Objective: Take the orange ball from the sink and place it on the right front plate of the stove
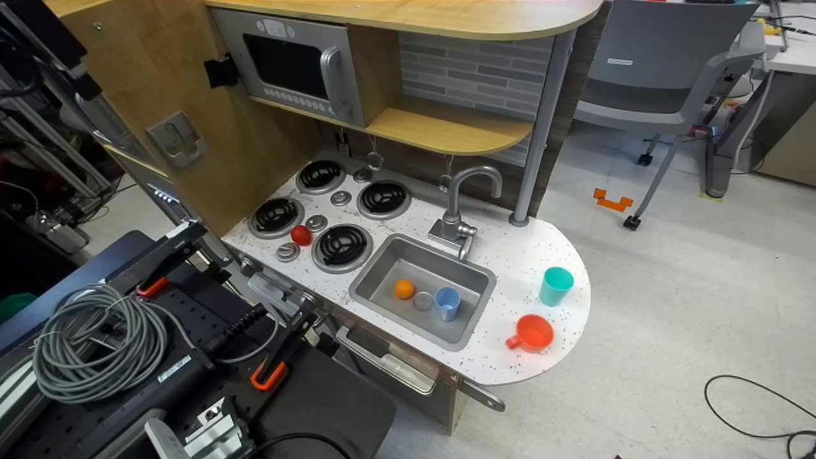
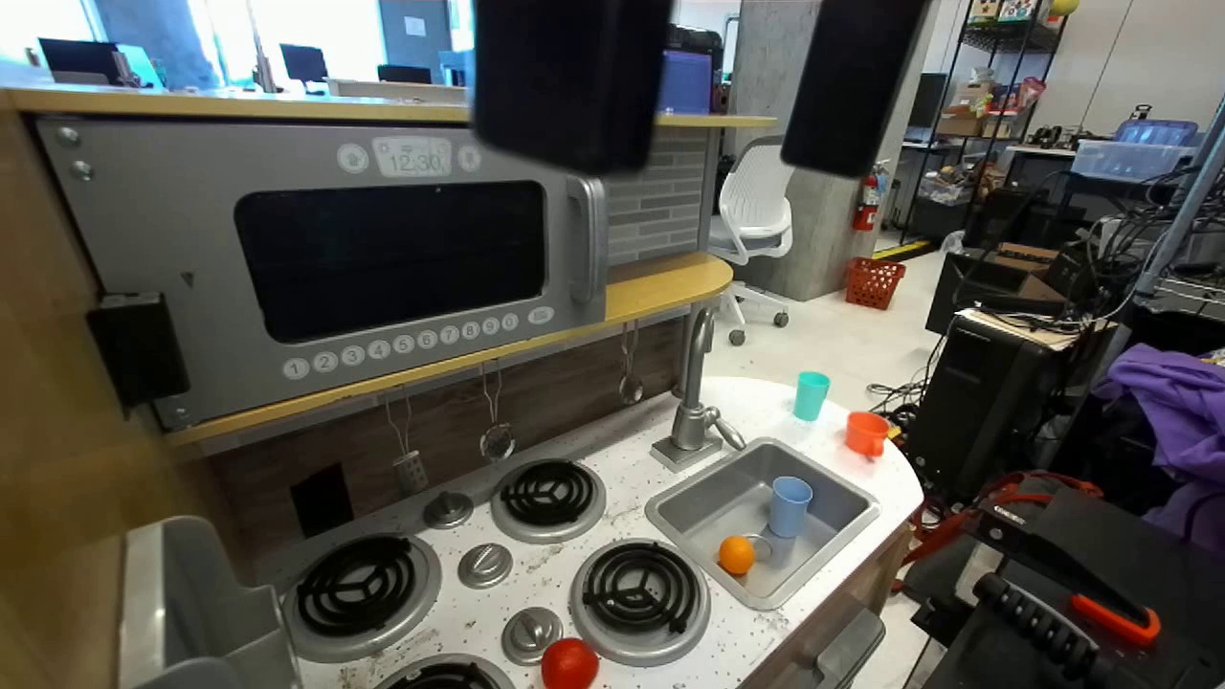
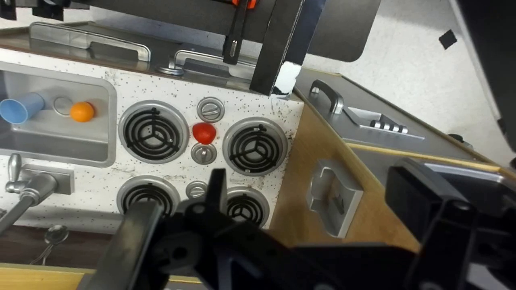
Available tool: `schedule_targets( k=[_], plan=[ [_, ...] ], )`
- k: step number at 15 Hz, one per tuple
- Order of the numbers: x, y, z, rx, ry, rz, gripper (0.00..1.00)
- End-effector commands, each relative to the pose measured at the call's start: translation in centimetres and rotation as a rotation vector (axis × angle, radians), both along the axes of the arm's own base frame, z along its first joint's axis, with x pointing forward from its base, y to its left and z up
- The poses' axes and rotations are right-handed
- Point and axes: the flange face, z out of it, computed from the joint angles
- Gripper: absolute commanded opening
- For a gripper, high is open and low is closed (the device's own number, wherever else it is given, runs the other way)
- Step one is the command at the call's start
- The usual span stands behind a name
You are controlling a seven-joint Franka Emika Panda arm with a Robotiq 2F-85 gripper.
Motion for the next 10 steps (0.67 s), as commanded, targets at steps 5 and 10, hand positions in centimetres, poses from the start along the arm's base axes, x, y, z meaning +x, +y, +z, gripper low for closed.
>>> schedule_targets(
  k=[5, 10],
  plan=[
    [6.0, -8.1, 1.8, 0.071, -0.112, -0.205, 1.00],
    [9.3, -14.4, -0.3, 0.056, -0.112, -0.342, 1.00]
  ],
)
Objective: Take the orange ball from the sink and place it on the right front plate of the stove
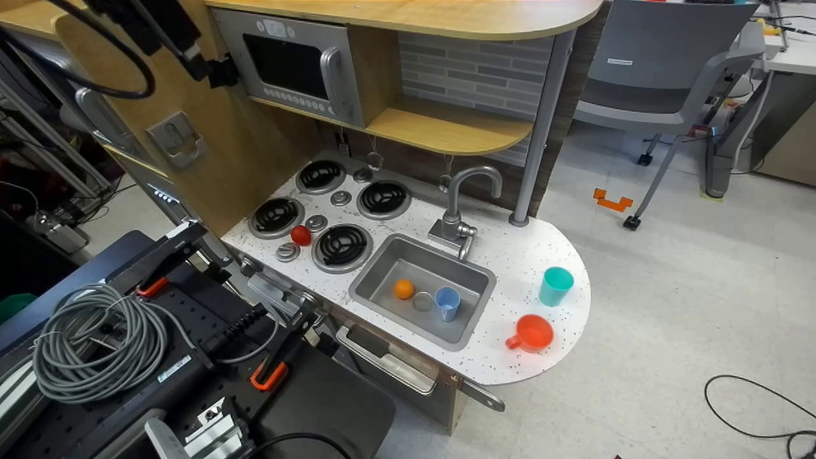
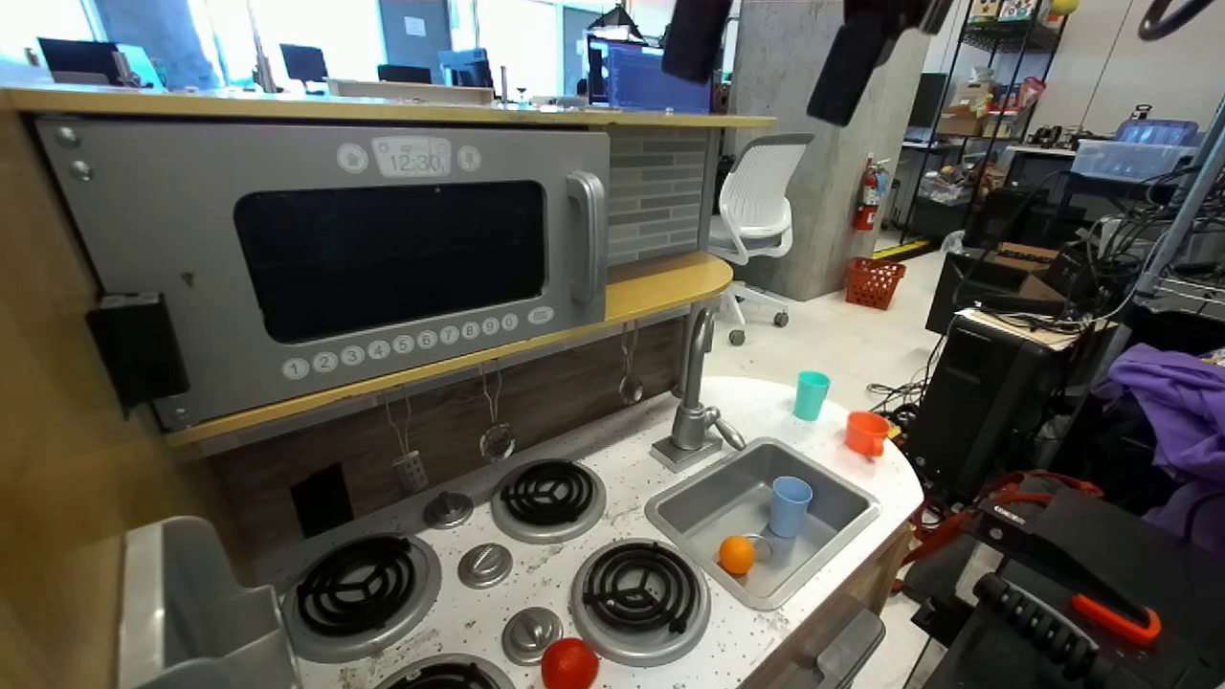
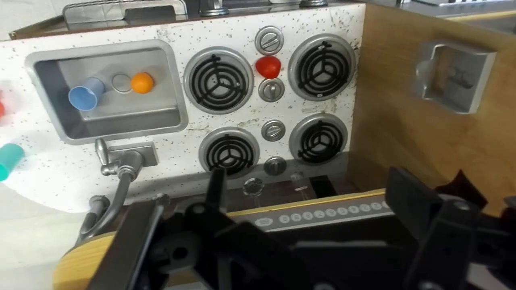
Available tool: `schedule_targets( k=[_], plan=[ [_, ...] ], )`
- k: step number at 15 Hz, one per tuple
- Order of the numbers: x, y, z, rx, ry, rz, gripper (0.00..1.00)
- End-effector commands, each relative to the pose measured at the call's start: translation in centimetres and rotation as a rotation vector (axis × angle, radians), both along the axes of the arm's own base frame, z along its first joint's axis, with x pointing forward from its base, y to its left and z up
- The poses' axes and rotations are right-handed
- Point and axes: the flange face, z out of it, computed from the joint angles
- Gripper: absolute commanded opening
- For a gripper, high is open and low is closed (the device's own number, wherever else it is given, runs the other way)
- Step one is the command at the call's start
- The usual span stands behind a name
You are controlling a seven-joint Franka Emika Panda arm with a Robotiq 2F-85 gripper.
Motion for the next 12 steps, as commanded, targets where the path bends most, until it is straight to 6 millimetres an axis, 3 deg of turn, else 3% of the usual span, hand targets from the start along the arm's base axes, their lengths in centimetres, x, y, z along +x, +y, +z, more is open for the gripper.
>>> schedule_targets(
  k=[1, 8, 12],
  plan=[
    [3.1, -3.8, -1.5, -0.013, 0.006, -0.073, 1.00],
    [7.2, -11.4, -6.7, -0.045, 0.037, -0.191, 1.00],
    [9.3, -14.4, -10.7, -0.064, 0.065, -0.209, 1.00]
  ],
)
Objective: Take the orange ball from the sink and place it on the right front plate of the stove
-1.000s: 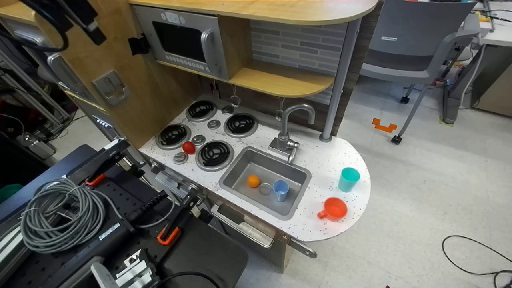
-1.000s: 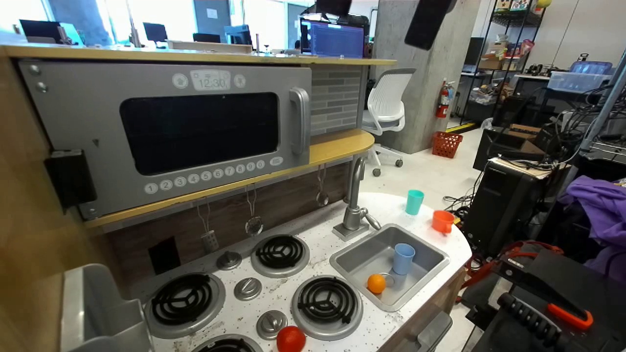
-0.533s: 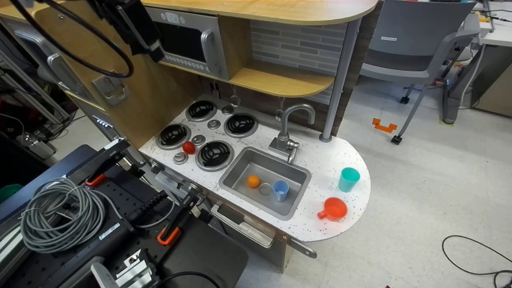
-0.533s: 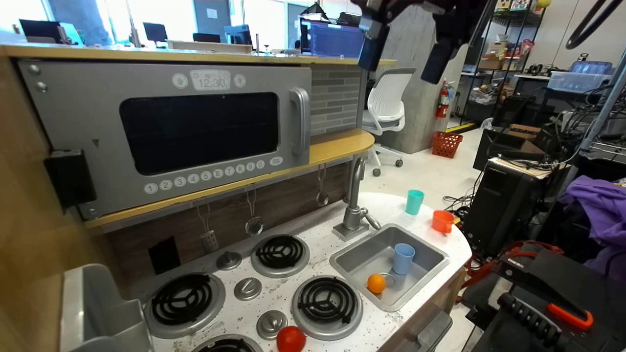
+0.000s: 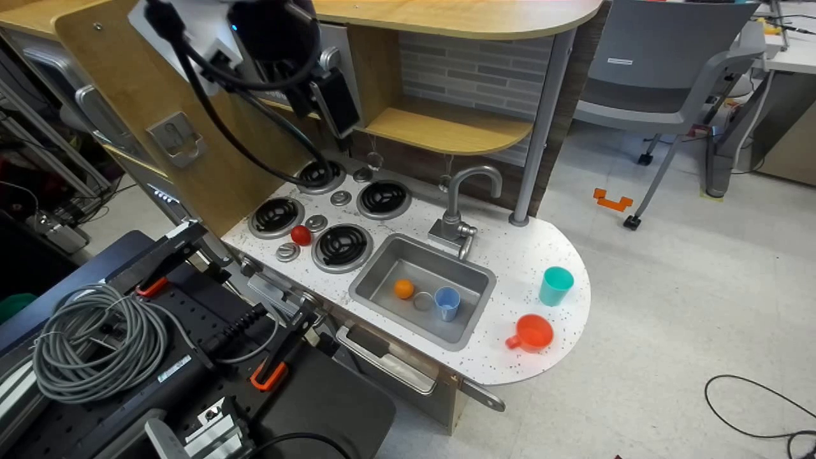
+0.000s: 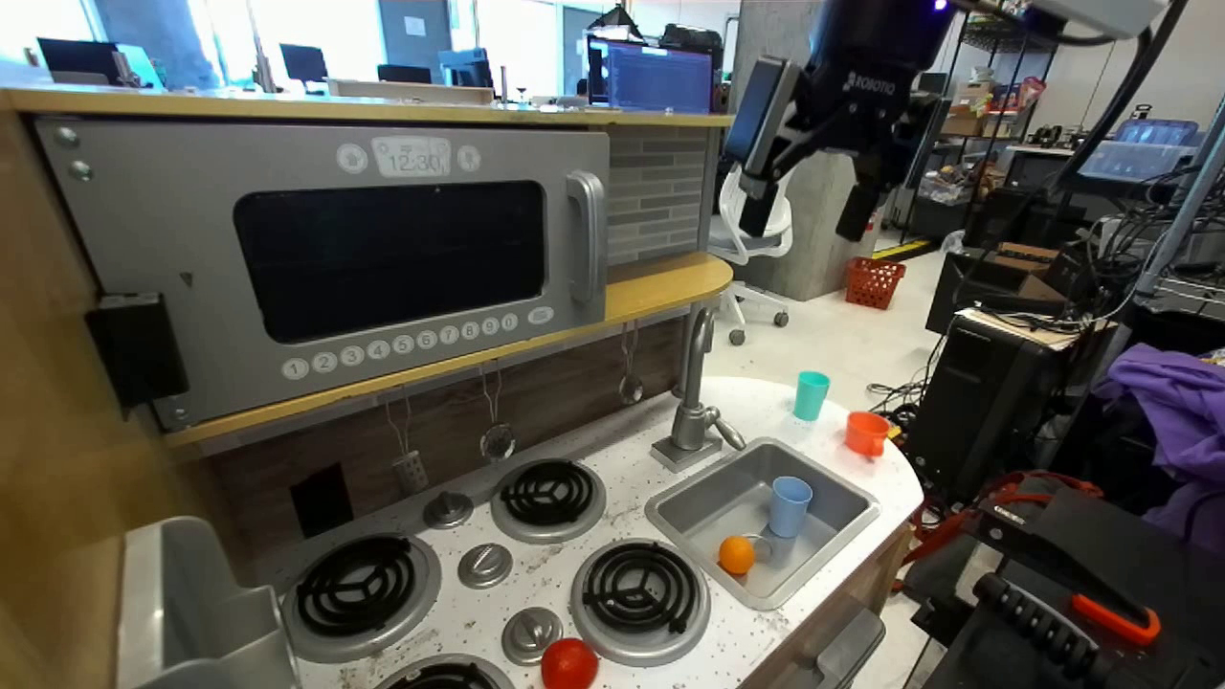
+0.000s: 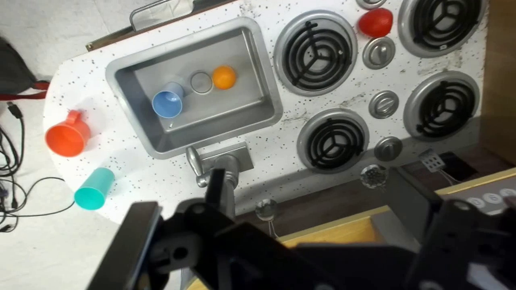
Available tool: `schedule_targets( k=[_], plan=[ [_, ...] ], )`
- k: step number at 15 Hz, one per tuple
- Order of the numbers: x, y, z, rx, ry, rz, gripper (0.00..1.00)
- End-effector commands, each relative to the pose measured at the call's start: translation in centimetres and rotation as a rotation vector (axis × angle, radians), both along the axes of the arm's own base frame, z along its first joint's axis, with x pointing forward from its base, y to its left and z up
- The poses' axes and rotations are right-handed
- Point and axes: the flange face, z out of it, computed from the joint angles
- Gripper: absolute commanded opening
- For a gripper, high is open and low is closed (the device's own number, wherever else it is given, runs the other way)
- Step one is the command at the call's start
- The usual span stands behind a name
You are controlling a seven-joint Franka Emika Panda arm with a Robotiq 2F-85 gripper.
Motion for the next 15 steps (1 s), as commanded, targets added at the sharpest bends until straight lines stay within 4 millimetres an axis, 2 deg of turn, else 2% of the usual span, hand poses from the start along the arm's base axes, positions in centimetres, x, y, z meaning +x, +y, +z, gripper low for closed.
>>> schedule_targets(
  k=[1, 5, 11, 15],
  plan=[
    [2.8, -2.3, -3.5, -0.035, 0.015, 0.011, 1.00],
    [4.0, -3.5, -7.8, -0.065, 0.065, 0.043, 1.00],
    [4.2, -4.9, -14.8, -0.088, 0.155, 0.050, 1.00],
    [4.2, -6.5, -18.5, -0.118, 0.168, 0.056, 1.00]
  ],
)
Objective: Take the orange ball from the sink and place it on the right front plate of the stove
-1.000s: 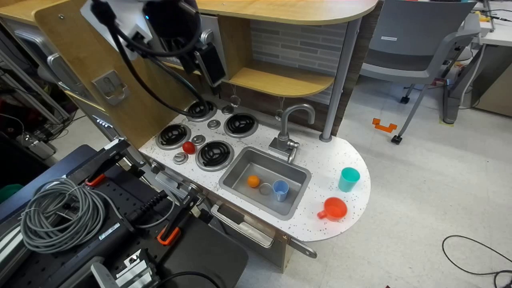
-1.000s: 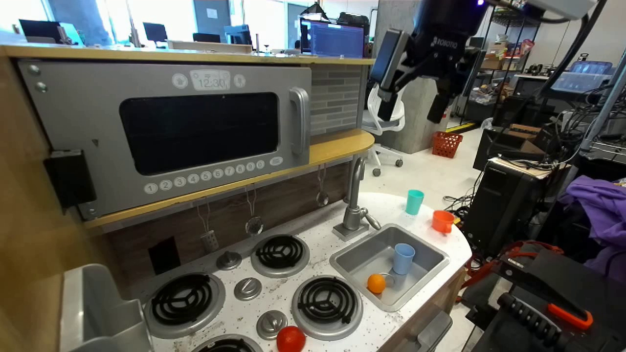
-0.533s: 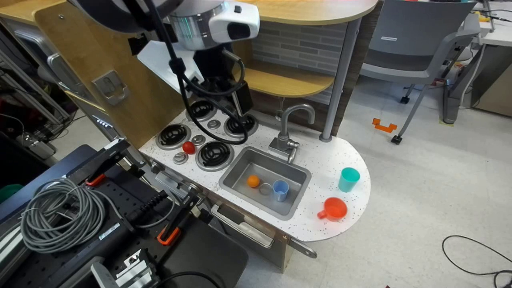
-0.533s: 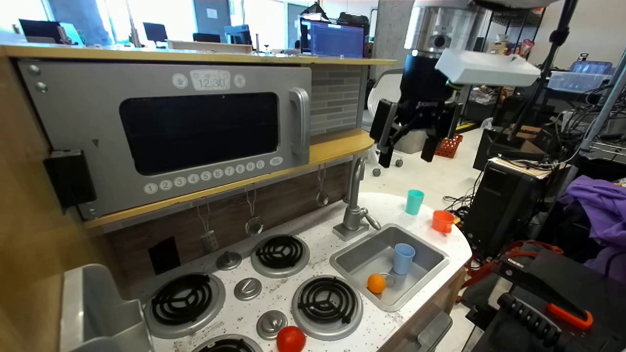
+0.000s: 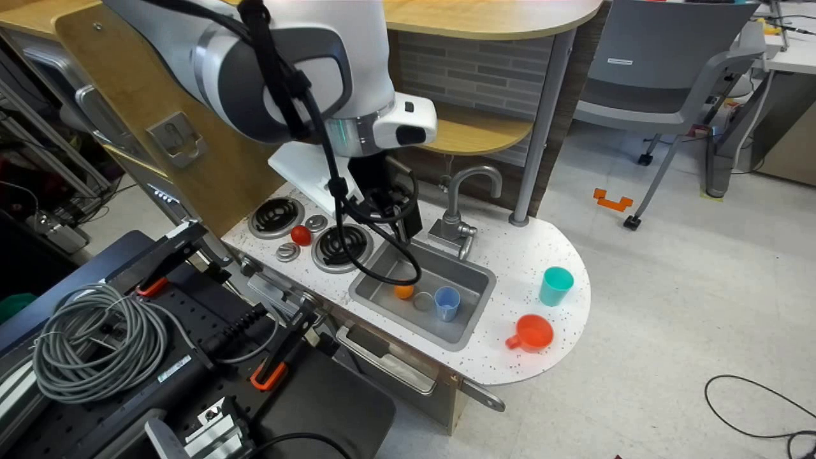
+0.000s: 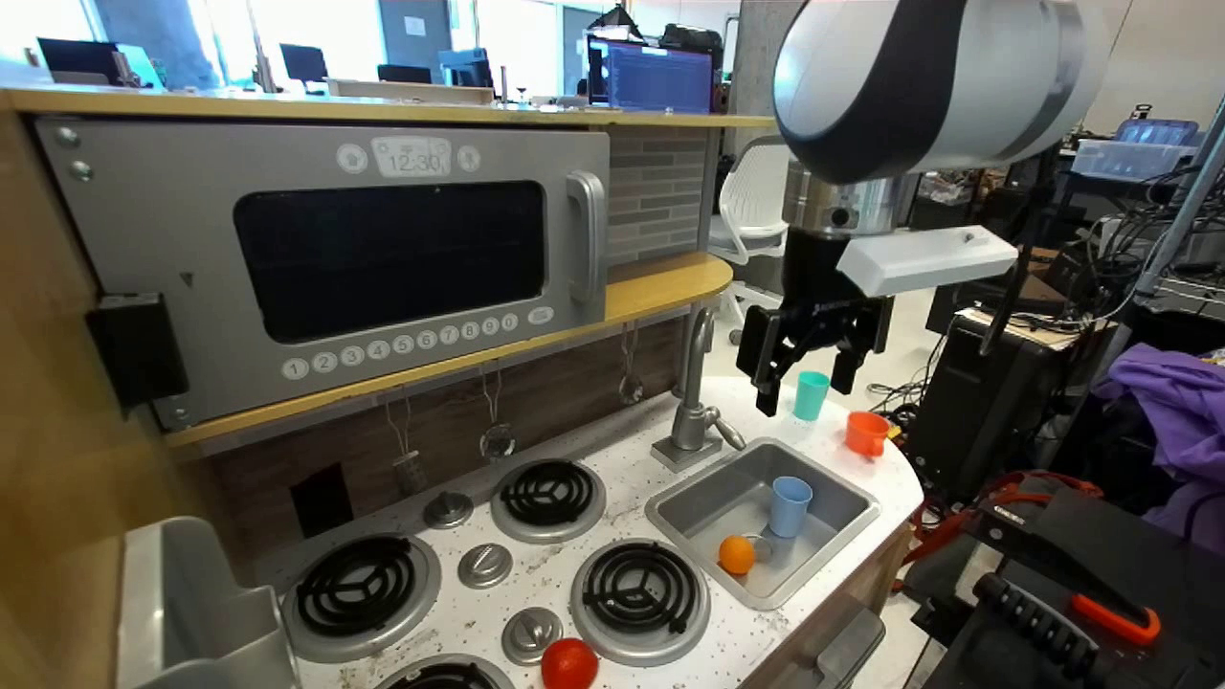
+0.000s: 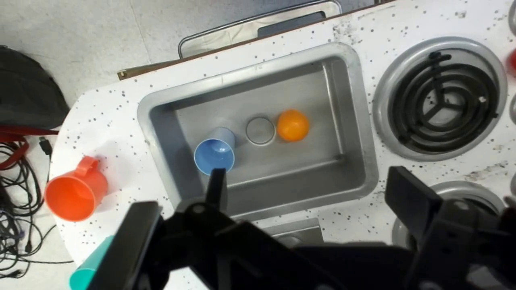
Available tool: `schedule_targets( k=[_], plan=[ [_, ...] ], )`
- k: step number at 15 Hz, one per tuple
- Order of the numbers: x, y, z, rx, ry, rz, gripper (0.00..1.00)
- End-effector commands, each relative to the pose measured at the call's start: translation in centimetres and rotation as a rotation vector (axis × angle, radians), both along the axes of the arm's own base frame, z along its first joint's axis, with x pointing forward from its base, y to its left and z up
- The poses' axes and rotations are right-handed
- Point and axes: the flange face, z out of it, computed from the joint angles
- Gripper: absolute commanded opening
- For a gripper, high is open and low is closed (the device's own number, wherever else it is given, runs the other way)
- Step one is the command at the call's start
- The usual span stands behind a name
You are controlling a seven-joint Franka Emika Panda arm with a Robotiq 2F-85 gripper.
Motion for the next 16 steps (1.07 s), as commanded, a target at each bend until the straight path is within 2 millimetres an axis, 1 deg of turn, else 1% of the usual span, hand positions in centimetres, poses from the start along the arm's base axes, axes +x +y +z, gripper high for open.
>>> schedule_targets(
  k=[1, 4, 11, 16],
  plan=[
    [1.1, -1.6, -3.1, -0.044, -0.026, 0.033, 1.00],
    [1.9, -1.8, -5.8, -0.069, -0.041, 0.061, 1.00],
    [3.6, -1.8, -12.5, -0.081, -0.002, 0.105, 1.00],
    [4.4, -1.2, -16.4, -0.091, 0.037, 0.139, 1.00]
  ],
)
